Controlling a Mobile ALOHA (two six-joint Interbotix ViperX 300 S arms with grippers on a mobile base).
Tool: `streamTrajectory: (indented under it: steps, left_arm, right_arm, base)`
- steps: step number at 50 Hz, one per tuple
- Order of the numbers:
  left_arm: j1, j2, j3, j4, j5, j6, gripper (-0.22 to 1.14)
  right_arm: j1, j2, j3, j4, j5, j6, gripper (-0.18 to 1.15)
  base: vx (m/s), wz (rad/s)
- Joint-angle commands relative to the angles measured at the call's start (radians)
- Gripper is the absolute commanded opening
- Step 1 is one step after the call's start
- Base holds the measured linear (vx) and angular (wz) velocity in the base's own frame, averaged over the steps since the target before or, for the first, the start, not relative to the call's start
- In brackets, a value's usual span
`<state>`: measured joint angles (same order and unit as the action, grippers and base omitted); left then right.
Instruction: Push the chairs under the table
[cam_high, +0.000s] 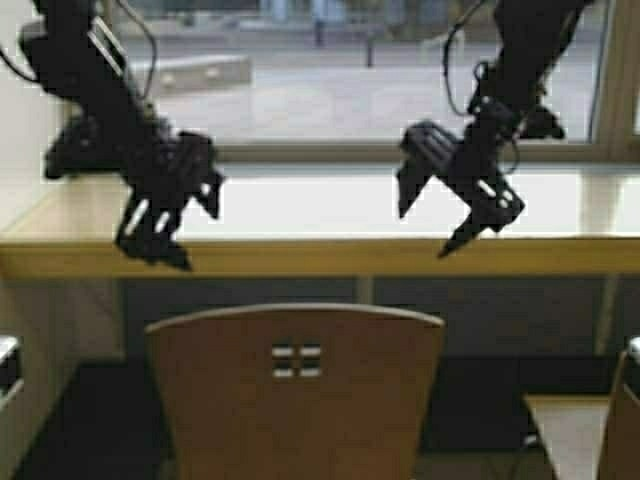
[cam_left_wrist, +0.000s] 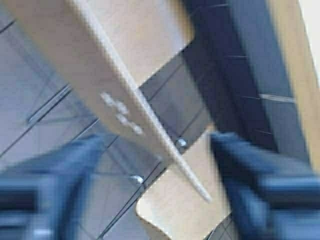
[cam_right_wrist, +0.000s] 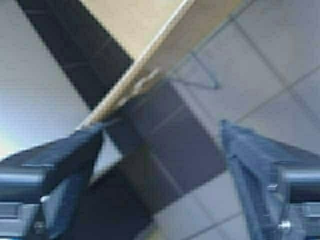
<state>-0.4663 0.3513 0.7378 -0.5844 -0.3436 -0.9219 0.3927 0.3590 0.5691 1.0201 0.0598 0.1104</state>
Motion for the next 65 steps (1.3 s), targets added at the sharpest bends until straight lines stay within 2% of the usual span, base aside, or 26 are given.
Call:
streamTrajectory:
  steps: [1, 13, 28, 48, 65]
  left_arm:
    - [-0.003, 0.023, -0.049, -0.051, 0.031, -0.009, 1.02]
    - [-0.002, 0.089, -0.095, -0.164, 0.038, -0.003, 1.02]
    - [-0.003, 0.166, -0.129, -0.227, 0.138, -0.008, 1.02]
    - [0.018, 0.284, -0.209, -0.239, 0.15, -0.008, 1.02]
    - [0.04, 0.42, -0.35, -0.241, 0.15, -0.008, 1.02]
  right_arm:
    - [-0.003, 0.046, -0.048, 0.193, 0.017, -0.006, 1.03]
    - [-0.008, 0.161, -0.089, 0.253, 0.063, -0.002, 1.03]
    - [-0.008, 0.252, -0.141, 0.354, 0.089, -0.005, 1.03]
    - [-0.034, 0.341, -0.207, 0.362, 0.086, -0.006, 1.03]
    - [-0.051, 0.509, -0.348, 0.362, 0.094, -0.009, 1.03]
  base:
    - [0.07, -0.03]
    - [0.08, -0.05]
    - [0.07, -0.01]
    - [0.06, 0.06]
    - [0.02, 0.01]
